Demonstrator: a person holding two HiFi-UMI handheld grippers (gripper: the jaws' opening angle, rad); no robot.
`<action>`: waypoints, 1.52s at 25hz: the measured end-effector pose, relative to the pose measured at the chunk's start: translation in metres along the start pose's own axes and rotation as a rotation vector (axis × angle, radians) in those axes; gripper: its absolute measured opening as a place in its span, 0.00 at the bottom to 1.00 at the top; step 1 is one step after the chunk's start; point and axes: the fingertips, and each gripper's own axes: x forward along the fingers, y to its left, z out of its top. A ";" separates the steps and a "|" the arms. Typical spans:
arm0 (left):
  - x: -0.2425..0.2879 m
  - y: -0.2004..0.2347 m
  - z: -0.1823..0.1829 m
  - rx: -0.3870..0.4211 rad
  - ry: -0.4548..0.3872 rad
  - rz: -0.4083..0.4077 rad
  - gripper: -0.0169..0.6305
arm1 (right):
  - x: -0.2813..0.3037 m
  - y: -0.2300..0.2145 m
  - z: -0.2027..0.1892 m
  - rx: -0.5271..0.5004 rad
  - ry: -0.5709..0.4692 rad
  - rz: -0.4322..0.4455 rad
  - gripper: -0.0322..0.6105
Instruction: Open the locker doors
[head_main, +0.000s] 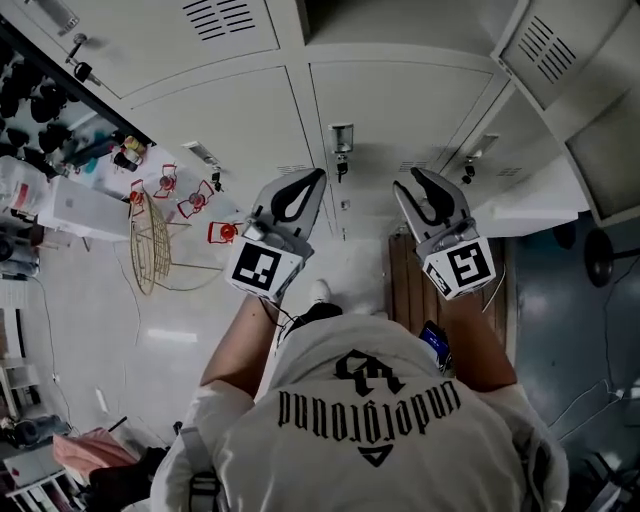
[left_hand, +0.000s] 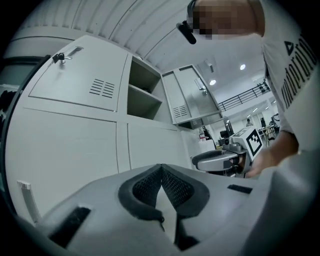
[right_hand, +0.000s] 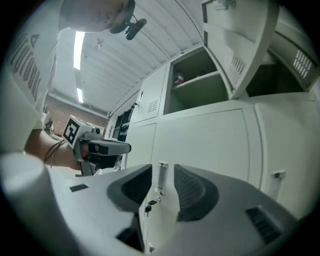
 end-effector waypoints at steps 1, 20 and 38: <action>-0.001 0.007 -0.004 -0.002 0.001 -0.001 0.04 | 0.013 0.008 -0.003 -0.001 0.003 0.011 0.28; 0.013 0.071 -0.069 -0.023 0.034 -0.159 0.04 | 0.145 0.042 -0.069 0.048 0.109 -0.047 0.38; 0.010 0.076 -0.088 -0.050 0.025 -0.293 0.04 | 0.161 0.035 -0.071 0.098 0.101 -0.178 0.34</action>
